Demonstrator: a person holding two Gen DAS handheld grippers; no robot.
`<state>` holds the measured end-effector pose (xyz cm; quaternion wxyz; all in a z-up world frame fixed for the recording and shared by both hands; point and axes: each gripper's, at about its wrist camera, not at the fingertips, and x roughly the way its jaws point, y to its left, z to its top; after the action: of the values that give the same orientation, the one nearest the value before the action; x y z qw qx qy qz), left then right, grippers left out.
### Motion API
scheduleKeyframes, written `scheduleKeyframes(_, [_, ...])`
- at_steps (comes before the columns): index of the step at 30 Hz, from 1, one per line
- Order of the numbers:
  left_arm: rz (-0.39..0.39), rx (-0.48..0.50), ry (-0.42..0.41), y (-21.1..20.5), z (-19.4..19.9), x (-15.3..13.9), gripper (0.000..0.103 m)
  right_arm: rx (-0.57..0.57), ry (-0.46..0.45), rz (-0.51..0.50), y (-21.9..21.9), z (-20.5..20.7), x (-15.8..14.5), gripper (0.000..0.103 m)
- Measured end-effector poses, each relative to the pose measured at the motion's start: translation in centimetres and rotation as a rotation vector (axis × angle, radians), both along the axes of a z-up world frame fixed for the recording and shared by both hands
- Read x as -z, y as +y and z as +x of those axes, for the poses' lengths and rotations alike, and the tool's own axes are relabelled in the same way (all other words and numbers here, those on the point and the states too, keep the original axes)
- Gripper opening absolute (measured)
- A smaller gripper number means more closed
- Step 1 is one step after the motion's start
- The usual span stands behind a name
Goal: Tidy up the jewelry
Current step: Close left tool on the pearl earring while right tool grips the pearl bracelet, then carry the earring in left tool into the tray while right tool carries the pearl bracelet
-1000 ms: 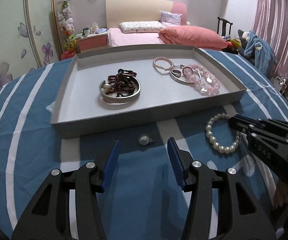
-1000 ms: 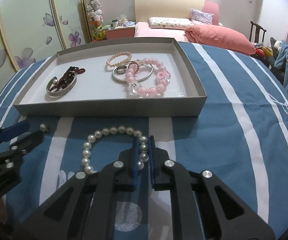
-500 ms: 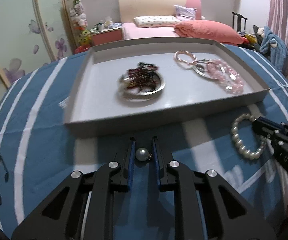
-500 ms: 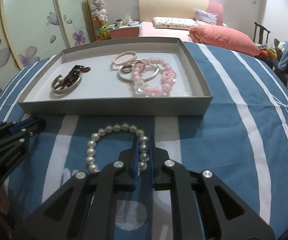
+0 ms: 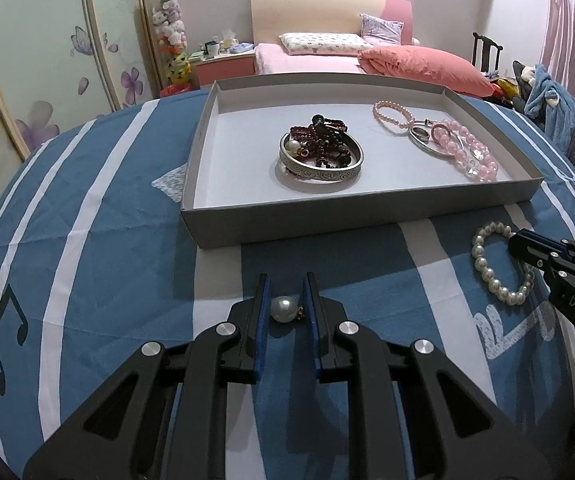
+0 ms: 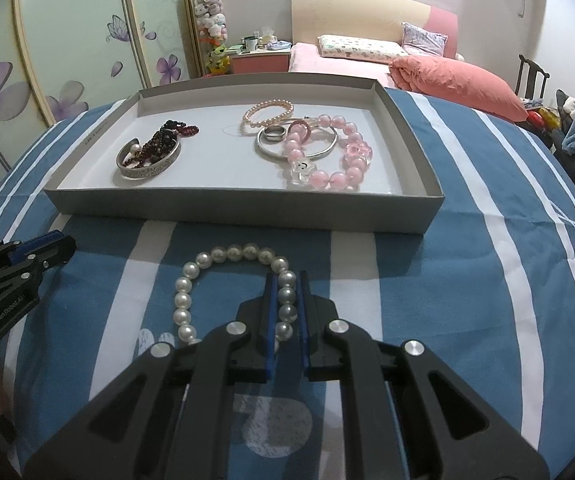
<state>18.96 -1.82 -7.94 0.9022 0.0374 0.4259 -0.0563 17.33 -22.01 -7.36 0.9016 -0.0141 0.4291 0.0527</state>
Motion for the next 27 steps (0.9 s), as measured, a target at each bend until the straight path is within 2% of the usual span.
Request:
scheduleKeyframes(14, [-0.002,-0.001,0.001,0.0,0.0,0.0,0.018,0.001,0.002,0.012,-0.1,0.0,0.1,0.011])
scheduleKeyframes(18, [-0.006,-0.004,0.001,0.1,0.1,0.0,0.017,0.009,0.005,0.053,-0.5,0.1,0.1,0.010])
scheduleKeyframes(23, [-0.058,-0.038,0.004,0.9,-0.1,0.0,0.017,0.052,-0.008,0.122,-1.7,-0.5,-0.2,0.010])
scheduleKeyframes(27, [-0.125,-0.053,-0.016,1.9,-0.8,-0.5,0.017,0.067,-0.075,0.202,-2.9,-1.6,-1.7,0.010])
